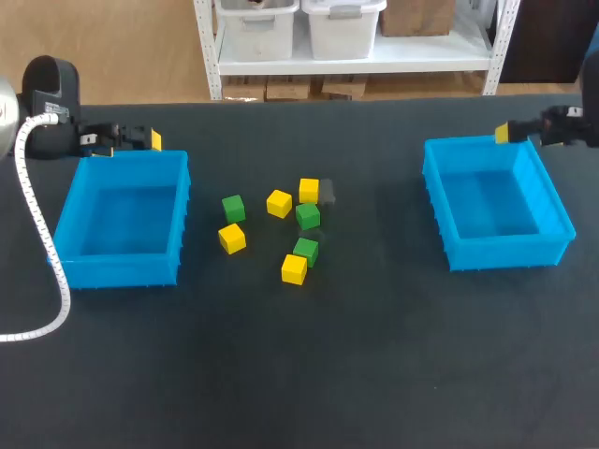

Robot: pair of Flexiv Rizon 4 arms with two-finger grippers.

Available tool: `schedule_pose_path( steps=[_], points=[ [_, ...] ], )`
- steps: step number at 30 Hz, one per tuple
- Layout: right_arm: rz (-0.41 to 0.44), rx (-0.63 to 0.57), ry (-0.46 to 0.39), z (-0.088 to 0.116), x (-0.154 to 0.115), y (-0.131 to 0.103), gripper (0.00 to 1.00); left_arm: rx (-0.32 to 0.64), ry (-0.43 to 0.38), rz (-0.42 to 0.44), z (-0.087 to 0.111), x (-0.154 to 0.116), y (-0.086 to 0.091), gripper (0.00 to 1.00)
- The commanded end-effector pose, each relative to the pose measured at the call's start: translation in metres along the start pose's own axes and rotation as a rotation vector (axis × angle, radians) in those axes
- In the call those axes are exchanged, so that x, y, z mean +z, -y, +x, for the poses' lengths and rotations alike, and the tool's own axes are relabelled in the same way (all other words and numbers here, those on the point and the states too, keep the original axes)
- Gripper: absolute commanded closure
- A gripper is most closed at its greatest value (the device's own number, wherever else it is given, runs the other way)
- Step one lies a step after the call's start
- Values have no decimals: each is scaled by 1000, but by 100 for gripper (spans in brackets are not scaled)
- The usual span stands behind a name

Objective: Put the green cubes in the right bin and the yellow cubes in the left bin.

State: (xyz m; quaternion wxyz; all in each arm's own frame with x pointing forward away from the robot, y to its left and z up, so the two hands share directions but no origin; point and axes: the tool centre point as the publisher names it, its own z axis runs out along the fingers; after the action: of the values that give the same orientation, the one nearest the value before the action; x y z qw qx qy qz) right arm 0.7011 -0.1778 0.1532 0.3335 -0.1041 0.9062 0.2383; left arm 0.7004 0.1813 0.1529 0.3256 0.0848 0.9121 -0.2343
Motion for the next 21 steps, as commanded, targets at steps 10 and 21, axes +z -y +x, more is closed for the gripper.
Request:
schedule_pose_path(
  steps=[10,21],
  points=[
    [31,-74,-101,-18,30,-38,0,3,7,13,2,0,-3,0],
    [81,-145,-240,-13,75,-93,0,3,7,13,2,0,-3,0]
  ],
)
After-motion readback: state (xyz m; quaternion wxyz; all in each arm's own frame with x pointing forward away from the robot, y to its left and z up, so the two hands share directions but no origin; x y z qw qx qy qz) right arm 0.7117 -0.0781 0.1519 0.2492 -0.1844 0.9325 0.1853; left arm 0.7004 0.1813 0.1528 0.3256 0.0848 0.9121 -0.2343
